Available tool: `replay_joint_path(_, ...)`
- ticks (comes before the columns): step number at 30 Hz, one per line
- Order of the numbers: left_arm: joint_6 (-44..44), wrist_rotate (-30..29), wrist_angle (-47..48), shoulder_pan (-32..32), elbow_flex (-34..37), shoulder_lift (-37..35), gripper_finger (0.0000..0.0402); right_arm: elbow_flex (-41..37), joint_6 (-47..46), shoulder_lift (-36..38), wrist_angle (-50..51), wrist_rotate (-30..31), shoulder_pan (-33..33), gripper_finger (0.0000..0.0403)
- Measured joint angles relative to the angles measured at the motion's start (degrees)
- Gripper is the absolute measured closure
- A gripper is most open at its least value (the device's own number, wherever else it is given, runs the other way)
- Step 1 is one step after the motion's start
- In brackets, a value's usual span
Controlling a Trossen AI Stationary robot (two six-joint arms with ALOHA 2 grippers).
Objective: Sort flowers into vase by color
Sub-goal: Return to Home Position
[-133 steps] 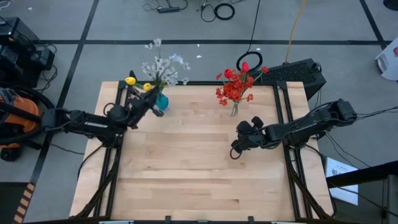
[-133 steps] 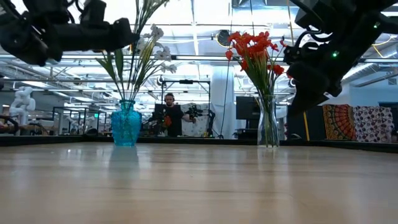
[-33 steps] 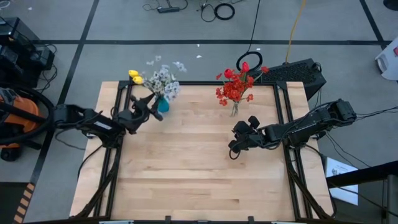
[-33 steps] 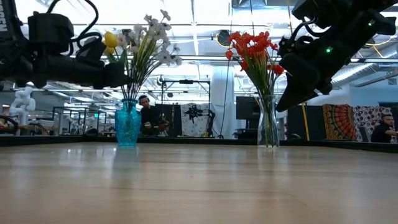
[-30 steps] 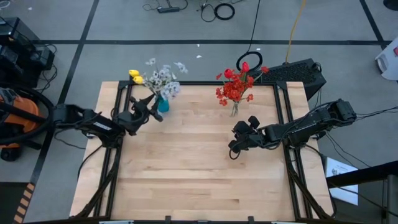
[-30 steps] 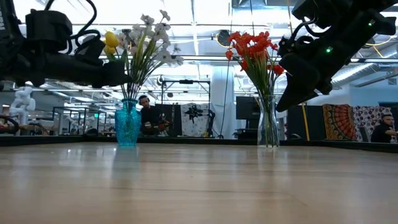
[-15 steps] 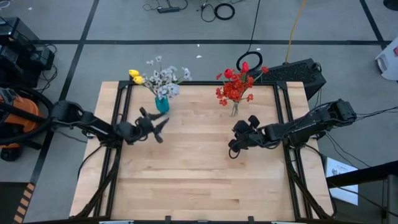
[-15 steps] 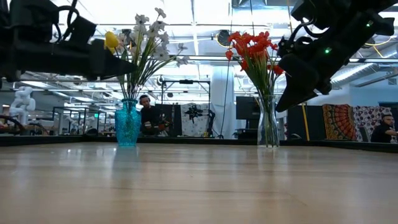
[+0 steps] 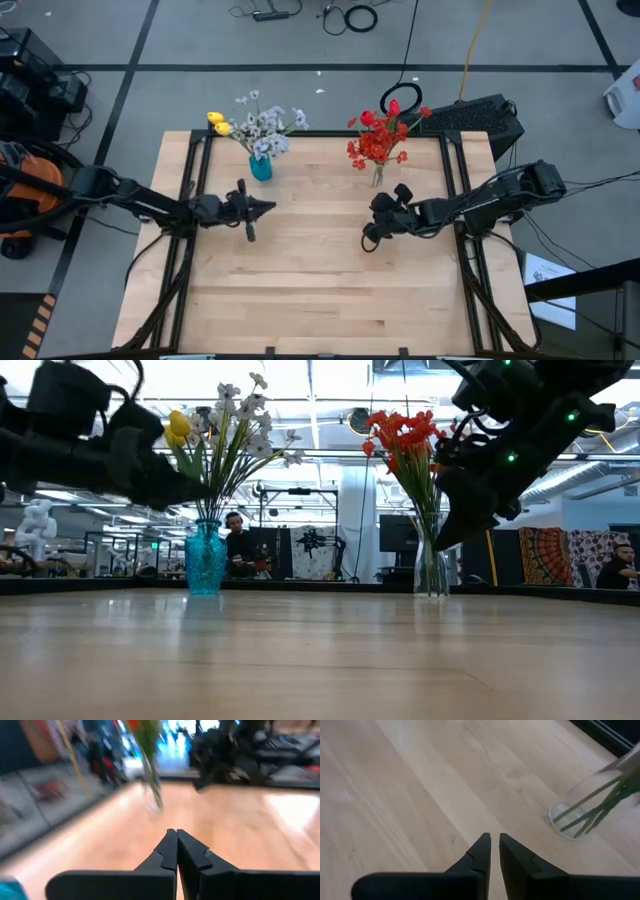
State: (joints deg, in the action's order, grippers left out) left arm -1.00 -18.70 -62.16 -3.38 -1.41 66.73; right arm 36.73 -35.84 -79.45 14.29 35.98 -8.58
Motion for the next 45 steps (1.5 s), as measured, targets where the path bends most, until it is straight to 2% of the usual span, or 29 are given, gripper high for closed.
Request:
replay_joint_path(5, 10.5, 13.9, 16.31, 5.68, 0.0, -8.62, 0.0399, 0.0, 0.57, -1.47, -0.82, -0.06, 0.03, 0.0371)
replay_joint_path(8, 12.71, 21.46, 20.58, 7.81, 0.0, -14.23, 0.0399, 0.0, 0.56, -1.92, -0.99, -0.01, 0.03, 0.0371)
replay_joint_path(13, 13.6, 26.25, 31.7, 10.26, -0.02, -26.56, 0.04, 0.0, 0.55, -2.17, -0.86, -0.04, 0.03, 0.0371)
replay_joint_path(20, 17.06, 26.47, 50.23, 10.39, -0.02, -44.03, 0.0401, 0.0, 0.55, -2.17, -0.84, -0.03, 0.04, 0.0371)
replay_joint_path(27, 20.46, 25.63, 63.12, 8.26, -0.05, -58.15, 0.0401, 0.0, 0.55, -2.13, -0.82, -0.02, 0.28, 0.0371)
replay_joint_path(33, 18.65, 18.13, 63.85, 1.82, -0.07, -63.32, 0.0401, 0.0, 0.53, -2.1, -0.77, -0.01, 1.17, 0.0371)
replay_joint_path(40, 18.13, 15.57, 63.78, -1.18, -0.09, -65.61, 0.0401, 0.0, 0.62, -2.1, -0.74, -0.02, 1.51, 0.0371)
replay_joint_path(45, 15.95, 17.25, 64.23, -1.15, -0.15, -66.72, 0.0401, 0.0, 0.66, -2.1, -0.75, -0.04, 1.51, 0.0371)
